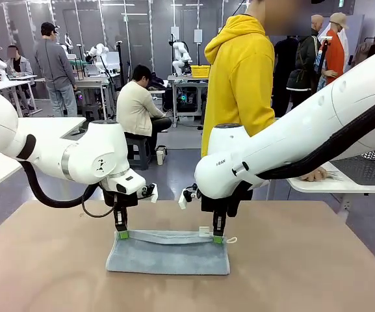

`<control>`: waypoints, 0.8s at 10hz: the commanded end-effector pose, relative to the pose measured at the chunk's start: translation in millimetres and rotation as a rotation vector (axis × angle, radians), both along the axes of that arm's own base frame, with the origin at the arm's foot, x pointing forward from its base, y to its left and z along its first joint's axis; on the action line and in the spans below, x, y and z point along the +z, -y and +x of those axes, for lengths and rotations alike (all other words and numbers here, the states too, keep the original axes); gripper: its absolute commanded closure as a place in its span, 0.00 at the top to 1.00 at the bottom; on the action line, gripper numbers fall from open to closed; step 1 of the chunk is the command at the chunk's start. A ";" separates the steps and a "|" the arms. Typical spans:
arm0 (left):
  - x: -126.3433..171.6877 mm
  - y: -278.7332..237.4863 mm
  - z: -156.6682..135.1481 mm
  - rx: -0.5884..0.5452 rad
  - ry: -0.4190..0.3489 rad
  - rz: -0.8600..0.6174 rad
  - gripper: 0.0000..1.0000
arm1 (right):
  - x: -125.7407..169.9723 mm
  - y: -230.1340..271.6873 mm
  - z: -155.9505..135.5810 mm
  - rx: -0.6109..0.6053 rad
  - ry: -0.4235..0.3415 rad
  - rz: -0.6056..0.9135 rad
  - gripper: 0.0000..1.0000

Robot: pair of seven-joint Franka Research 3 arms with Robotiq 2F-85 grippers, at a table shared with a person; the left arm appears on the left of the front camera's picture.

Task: Fold the towels and place them in the basket.
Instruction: When a person lays out a Towel with hook on the table, fold it in half twice.

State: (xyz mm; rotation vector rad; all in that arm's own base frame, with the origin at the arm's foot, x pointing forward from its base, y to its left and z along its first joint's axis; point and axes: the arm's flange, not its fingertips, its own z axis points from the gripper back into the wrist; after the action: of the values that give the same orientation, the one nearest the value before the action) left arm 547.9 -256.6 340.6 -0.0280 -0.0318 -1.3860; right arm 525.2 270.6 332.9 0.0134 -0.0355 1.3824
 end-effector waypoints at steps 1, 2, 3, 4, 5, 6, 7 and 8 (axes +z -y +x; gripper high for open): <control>-3.6 -0.9 -0.9 0.043 0.046 -0.011 0.20 | -1.5 -0.2 -4.1 -0.034 0.045 -0.003 0.12; -3.5 -1.8 -1.4 0.054 0.058 -0.016 0.31 | -1.3 -0.3 -5.0 -0.032 0.051 -0.002 0.18; -2.2 -2.7 -2.3 0.056 0.078 -0.014 0.49 | -0.2 -0.2 -6.2 -0.027 0.060 -0.003 0.37; 3.0 -4.2 -3.3 0.053 0.090 -0.023 0.60 | 1.8 0.3 -7.2 -0.025 0.066 -0.011 0.48; 9.3 -7.0 -5.6 0.030 0.088 -0.029 0.78 | 5.0 1.4 -9.0 -0.021 0.073 -0.019 0.68; 14.3 -9.5 -8.1 0.028 0.104 -0.010 0.89 | 9.2 2.9 -10.2 -0.020 0.088 -0.037 0.78; 19.1 -14.0 -11.1 0.035 0.120 -0.011 1.00 | 15.1 4.5 -10.9 -0.027 0.121 -0.068 0.98; 24.6 -16.1 -15.2 0.038 0.134 -0.025 1.00 | 21.2 5.6 -12.0 -0.047 0.161 -0.078 0.66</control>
State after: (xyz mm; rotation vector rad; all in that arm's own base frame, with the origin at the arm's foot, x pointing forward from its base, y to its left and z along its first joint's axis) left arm 545.1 -249.5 364.1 0.0131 -0.1267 -1.3499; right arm 522.3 268.4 352.3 -0.0922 -0.0859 1.3835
